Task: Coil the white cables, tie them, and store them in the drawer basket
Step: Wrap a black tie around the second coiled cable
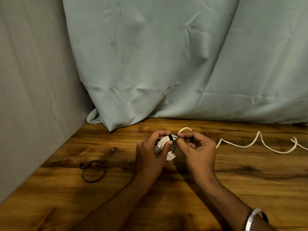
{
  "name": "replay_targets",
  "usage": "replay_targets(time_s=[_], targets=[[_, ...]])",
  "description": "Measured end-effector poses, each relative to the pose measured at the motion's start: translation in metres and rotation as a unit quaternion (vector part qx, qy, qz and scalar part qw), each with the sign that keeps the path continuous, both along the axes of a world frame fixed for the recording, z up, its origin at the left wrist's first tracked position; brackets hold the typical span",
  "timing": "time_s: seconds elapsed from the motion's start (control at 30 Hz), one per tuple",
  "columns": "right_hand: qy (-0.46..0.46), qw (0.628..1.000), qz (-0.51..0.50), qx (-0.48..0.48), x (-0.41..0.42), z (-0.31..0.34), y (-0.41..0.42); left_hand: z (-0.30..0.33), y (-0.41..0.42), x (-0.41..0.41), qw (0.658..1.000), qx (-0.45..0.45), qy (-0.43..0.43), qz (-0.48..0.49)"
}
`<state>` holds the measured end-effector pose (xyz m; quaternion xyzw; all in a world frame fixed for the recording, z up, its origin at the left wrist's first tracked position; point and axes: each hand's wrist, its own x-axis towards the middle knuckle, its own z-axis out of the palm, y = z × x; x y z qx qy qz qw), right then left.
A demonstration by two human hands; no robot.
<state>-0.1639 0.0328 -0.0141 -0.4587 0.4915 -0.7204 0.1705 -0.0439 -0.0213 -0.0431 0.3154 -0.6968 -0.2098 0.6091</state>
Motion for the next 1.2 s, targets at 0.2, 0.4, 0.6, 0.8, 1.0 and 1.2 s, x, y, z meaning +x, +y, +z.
replay_targets(time_s=[0.2, 0.4, 0.6, 0.8, 1.0, 1.2], targets=[[0.072, 0.997, -0.013, 0.02, -0.002, 0.001, 0.002, 0.001, 0.003, 0.0, 0.999, -0.015, -0.039, 0.015], [0.127, 0.99, -0.046, 0.047, 0.002, 0.0, 0.006, 0.005, 0.009, 0.001, 0.996, -0.026, -0.08, 0.037], [0.106, 0.992, -0.06, 0.039, 0.002, 0.001, 0.005, 0.006, 0.01, 0.001, 0.995, -0.018, -0.086, 0.044], [0.072, 0.995, -0.042, 0.045, 0.002, 0.001, 0.003, 0.007, 0.011, 0.002, 0.994, -0.034, -0.091, 0.052], [0.104, 0.992, -0.038, 0.057, 0.001, 0.002, 0.004, 0.008, 0.01, 0.003, 0.991, -0.055, -0.104, 0.063], [0.097, 0.994, -0.025, 0.05, -0.001, -0.001, 0.0, 0.008, 0.009, 0.005, 0.99, -0.068, -0.098, 0.073]])
